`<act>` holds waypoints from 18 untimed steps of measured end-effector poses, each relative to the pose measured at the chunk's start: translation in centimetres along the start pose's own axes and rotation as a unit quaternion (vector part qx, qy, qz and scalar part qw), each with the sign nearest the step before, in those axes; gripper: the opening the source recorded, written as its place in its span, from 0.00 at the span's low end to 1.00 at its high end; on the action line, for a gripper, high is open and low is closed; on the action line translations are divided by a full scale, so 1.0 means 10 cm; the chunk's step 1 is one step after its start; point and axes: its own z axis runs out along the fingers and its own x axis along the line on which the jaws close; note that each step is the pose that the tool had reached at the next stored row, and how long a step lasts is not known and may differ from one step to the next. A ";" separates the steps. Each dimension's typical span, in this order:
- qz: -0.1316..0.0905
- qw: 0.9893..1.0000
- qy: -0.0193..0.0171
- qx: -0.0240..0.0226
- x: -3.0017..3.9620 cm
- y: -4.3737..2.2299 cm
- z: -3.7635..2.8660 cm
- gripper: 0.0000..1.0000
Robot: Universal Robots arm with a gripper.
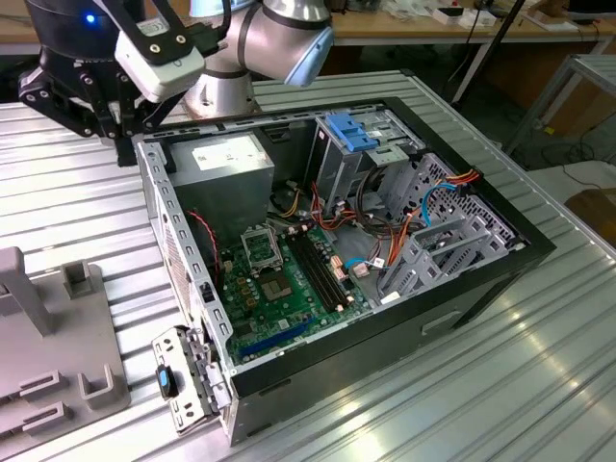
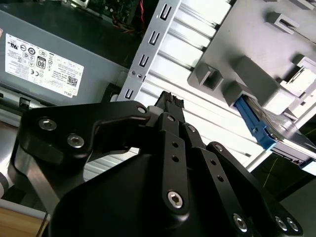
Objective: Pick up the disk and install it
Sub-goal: 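Reach for the disk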
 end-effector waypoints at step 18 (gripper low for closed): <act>0.000 1.000 0.000 0.000 0.510 -0.068 -0.015 0.11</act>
